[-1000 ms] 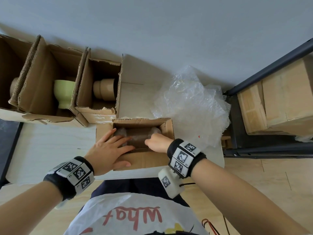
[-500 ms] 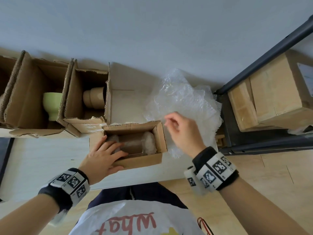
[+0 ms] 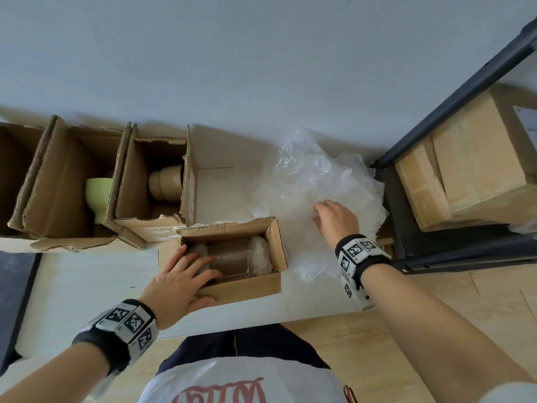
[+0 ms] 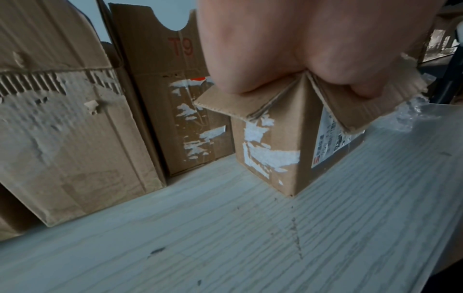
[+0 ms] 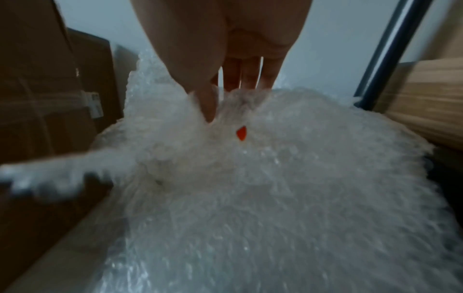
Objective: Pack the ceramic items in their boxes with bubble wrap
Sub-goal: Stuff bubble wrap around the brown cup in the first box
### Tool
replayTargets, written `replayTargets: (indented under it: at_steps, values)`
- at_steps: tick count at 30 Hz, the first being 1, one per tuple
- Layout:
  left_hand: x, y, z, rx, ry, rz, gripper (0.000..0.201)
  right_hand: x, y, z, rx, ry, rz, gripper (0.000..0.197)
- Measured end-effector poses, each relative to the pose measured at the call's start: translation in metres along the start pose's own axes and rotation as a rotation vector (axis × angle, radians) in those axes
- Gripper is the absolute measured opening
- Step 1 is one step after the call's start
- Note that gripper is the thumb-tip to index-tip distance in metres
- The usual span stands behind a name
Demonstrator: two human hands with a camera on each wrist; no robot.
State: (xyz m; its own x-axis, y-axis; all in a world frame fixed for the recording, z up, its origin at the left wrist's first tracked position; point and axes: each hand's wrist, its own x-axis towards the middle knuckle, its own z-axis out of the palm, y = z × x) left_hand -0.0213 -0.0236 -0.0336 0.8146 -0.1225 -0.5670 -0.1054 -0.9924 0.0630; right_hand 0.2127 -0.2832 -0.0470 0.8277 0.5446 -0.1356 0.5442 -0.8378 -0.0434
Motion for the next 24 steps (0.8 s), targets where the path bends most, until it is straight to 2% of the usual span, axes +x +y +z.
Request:
replayTargets:
  at_steps: [4,7,10,13,14,16,18,20,22,24]
  values:
    - [0.004,-0.001,0.006,0.012,0.022,0.016,0.053,-0.001,0.011,-0.011,0.191,0.072,0.124,0.016]
    - [0.006,-0.001,0.008,0.000,0.060,0.044,0.050,-0.001,0.019,-0.027,0.423,0.123,0.235,0.021]
    - [0.003,0.000,0.001,-0.027,0.045,0.052,0.059,-0.002,0.026,-0.048,0.651,0.213,0.325,0.021]
    - [0.000,0.003,-0.008,-0.066,0.036,0.069,0.069,-0.007,0.028,-0.073,0.843,0.330,0.336,0.004]
    - [-0.001,0.004,-0.011,-0.121,0.057,0.080,0.068,-0.010,0.027,-0.083,0.908,0.366,0.340,0.010]
    - [0.001,0.003,-0.014,-0.237,0.151,0.036,0.061,-0.016,0.022,-0.100,1.021,0.431,0.333,0.020]
    - [0.000,0.003,-0.037,-0.415,0.224,-0.027,0.059,-0.019,0.013,-0.115,1.086,0.479,0.290,0.014]
    - [-0.005,0.003,-0.076,-0.604,0.376,-0.060,0.065,-0.020,0.000,-0.128,1.120,0.484,0.212,0.005]
    - [-0.011,0.004,-0.123,-0.729,0.587,-0.062,0.070,-0.019,-0.018,-0.137,1.072,0.473,0.095,0.012]
    - [-0.017,0.008,-0.164,-0.845,0.702,-0.025,0.072,-0.019,-0.039,-0.141,0.973,0.463,-0.022,0.015]
